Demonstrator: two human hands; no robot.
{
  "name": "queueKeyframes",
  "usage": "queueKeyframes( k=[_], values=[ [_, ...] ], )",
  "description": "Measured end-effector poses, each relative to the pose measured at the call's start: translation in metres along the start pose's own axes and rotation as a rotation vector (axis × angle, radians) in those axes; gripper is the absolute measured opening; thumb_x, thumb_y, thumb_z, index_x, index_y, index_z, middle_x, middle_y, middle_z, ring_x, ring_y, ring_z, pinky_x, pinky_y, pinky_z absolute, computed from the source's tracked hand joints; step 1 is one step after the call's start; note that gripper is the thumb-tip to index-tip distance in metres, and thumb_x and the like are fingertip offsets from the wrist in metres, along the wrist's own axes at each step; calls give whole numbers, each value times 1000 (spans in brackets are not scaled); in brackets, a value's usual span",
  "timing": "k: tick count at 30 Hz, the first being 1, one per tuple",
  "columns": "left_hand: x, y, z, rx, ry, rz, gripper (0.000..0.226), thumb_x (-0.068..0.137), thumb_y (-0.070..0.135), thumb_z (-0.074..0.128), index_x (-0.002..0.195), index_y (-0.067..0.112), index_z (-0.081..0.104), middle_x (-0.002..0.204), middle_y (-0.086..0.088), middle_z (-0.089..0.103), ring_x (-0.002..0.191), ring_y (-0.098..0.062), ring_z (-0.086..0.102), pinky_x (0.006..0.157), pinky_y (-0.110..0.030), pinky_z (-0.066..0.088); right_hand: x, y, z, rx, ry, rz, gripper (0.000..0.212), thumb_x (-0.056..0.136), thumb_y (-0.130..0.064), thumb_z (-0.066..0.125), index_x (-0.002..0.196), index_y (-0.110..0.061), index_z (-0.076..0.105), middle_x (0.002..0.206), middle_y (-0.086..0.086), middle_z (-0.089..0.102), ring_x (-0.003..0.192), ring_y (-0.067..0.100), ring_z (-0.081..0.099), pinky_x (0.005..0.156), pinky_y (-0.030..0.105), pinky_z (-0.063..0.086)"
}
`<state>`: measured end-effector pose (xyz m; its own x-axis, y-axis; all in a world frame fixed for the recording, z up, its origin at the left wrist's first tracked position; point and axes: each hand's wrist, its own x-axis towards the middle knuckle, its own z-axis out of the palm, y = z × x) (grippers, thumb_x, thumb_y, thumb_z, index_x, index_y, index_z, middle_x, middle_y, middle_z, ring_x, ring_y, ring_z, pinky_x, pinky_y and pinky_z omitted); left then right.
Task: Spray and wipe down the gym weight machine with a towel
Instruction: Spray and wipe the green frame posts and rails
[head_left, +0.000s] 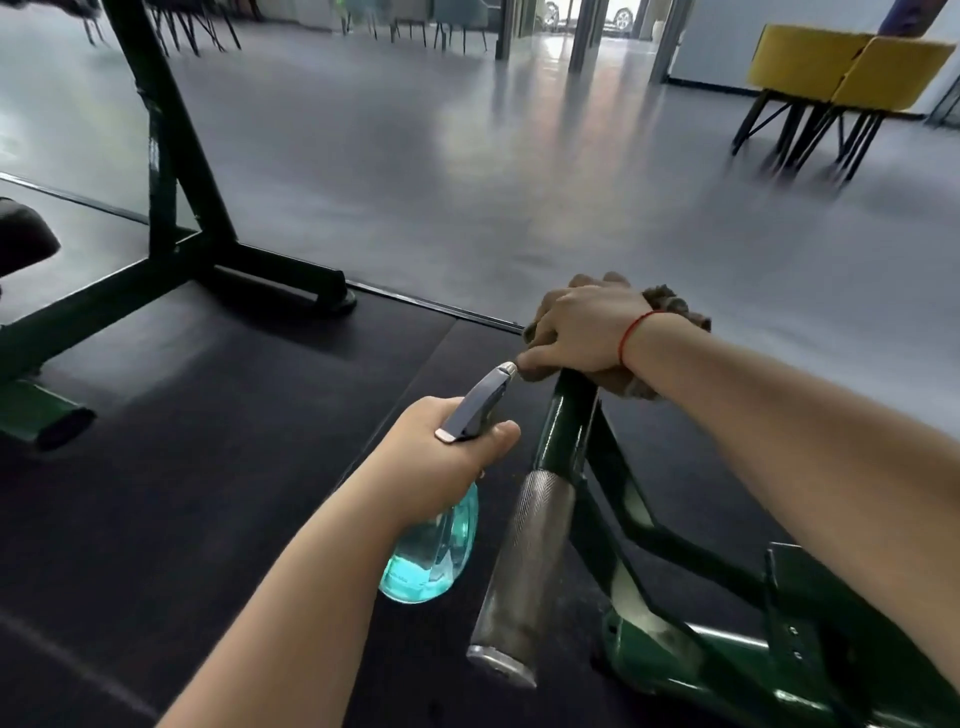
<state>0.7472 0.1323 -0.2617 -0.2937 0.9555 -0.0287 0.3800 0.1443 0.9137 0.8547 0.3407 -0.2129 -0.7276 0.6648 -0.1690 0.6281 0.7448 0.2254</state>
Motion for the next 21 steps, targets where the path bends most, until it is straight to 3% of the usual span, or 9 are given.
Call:
queueKeyframes(
  k=[3, 6, 8, 10, 13, 16, 19, 21],
  values=[
    [-1, -1, -2, 5, 24, -21, 39, 95, 33, 69, 84, -4, 59, 65, -3, 57, 63, -16, 55, 61, -26, 42, 28, -14, -8, -207, -125, 58, 35, 71, -57, 66, 72, -23, 60, 84, -7, 55, 104, 19, 45, 106, 47, 32],
    [-5, 0, -1, 10, 24, -24, 42, 94, 33, 68, 85, -7, 57, 64, -4, 53, 59, -16, 48, 57, -26, 39, 53, -32, -2, -464, -280, 68, 29, 76, -47, 68, 92, -24, 63, 105, -3, 61, 114, 20, 53, 111, 46, 30],
    [-9, -2, -2, 19, 28, -23, 43, 94, 33, 68, 85, -7, 55, 64, -4, 50, 57, -15, 44, 54, -23, 37, 65, -39, 8, -623, -368, 62, 37, 80, -49, 67, 110, -27, 62, 120, 0, 63, 120, 25, 54, 110, 46, 33],
    [-13, -3, -2, 22, 39, -32, 42, 94, 33, 68, 86, -6, 57, 64, -5, 52, 57, -14, 45, 52, -20, 37, 66, -43, 12, -703, -438, 4, 39, 84, -50, 65, 116, -28, 63, 122, 1, 63, 118, 27, 56, 104, 44, 39],
    [-19, -6, -4, 13, 42, -49, 41, 94, 33, 69, 88, -7, 58, 65, -6, 53, 58, -14, 46, 54, -23, 37, 60, -48, 6, -442, -523, -30, 29, 87, -47, 69, 95, -19, 72, 106, 2, 70, 101, 27, 65, 91, 38, 49],
    [-24, -8, -7, 15, 36, -59, 40, 93, 32, 69, 88, -6, 60, 67, -12, 57, 60, -14, 49, 59, -27, 38, 50, -53, -2, -123, -658, -40, 38, 88, -51, 70, 77, -15, 74, 92, 1, 74, 93, 26, 68, 99, 44, 52],
    [-33, -7, -13, 5, 41, -62, 39, 93, 32, 70, 88, -6, 61, 66, -10, 58, 58, -15, 49, 56, -25, 39, 23, -53, -14, -9, -467, -133, 47, 90, -58, 63, 87, -12, 70, 95, 8, 70, 92, 28, 67, 91, 40, 52],
    [-37, -7, -17, -22, 42, -54, 41, 92, 35, 73, 92, -6, 64, 69, -16, 61, 63, -30, 57, 61, -35, 47, -1, -52, -18, 80, -371, -180, 50, 94, -59, 57, 85, -10, 68, 82, 4, 65, 83, 24, 62, 80, 33, 47]
  ],
)
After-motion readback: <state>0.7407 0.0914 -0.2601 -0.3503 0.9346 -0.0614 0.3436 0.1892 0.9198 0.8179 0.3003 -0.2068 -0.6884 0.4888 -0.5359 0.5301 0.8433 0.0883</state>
